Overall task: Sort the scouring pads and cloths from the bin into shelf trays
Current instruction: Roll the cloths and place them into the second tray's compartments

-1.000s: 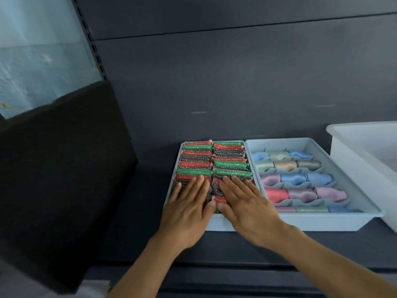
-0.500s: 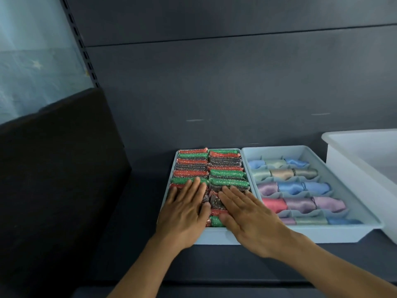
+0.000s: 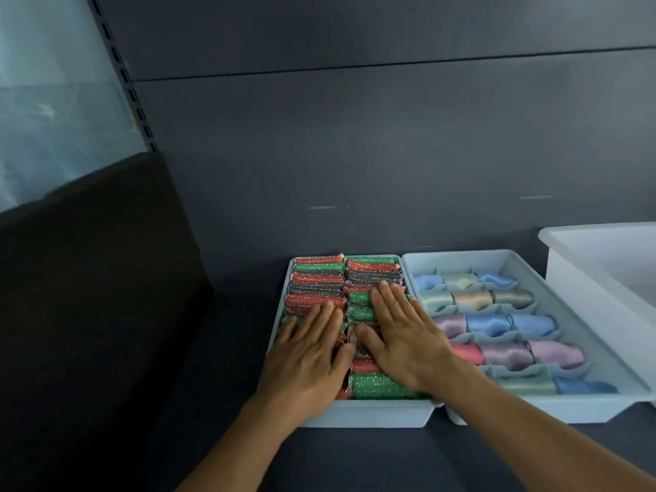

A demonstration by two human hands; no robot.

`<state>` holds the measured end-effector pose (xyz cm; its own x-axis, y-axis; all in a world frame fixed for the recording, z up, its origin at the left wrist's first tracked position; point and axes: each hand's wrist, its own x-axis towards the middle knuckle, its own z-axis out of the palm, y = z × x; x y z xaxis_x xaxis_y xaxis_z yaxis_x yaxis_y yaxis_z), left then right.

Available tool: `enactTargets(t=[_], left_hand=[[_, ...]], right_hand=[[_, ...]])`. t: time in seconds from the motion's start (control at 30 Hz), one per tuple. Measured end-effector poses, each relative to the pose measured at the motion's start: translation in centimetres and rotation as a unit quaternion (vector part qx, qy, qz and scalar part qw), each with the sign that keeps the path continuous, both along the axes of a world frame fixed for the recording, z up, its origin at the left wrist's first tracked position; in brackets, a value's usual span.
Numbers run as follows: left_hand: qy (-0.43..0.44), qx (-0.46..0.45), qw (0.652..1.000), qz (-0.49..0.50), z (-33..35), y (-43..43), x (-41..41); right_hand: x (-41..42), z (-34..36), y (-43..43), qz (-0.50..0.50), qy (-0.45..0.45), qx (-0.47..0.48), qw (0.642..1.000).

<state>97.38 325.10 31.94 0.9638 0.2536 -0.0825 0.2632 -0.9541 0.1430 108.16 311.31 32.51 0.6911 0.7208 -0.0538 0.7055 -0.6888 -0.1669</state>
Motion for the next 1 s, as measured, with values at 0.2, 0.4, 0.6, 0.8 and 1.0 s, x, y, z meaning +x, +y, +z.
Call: enactTargets(t=[0.2,0.4,0.6,0.8,1.0], left_hand=[[-0.013,-0.016,1.0,0.015,0.2,1.4,2.5],[-0.018,-0.042,0.999,-0.018,0.9,2.2,2.7],[-0.177,-0.105,0.979,-0.008,2.6,4.8,6.0],[-0.211,-0.087,0.974,-0.008,1.8,5.2,7.7],[-0.08,0.004,0.996,-0.036,0.4,4.8,6.9]], right_hand=[[-0.8,0.4,-0.8,0.028,-0.003,-0.014,1.0],[2.0,0.9,0.8,0.012,-0.022,0.089,0.996],[7.2,1.9,1.8,-0.043,-0.107,0.066,0.991],[8.9,1.6,1.7,-0.018,-0.086,0.034,0.996],[4.1,1.3,2.0,0.012,-0.032,0.08,0.996]])
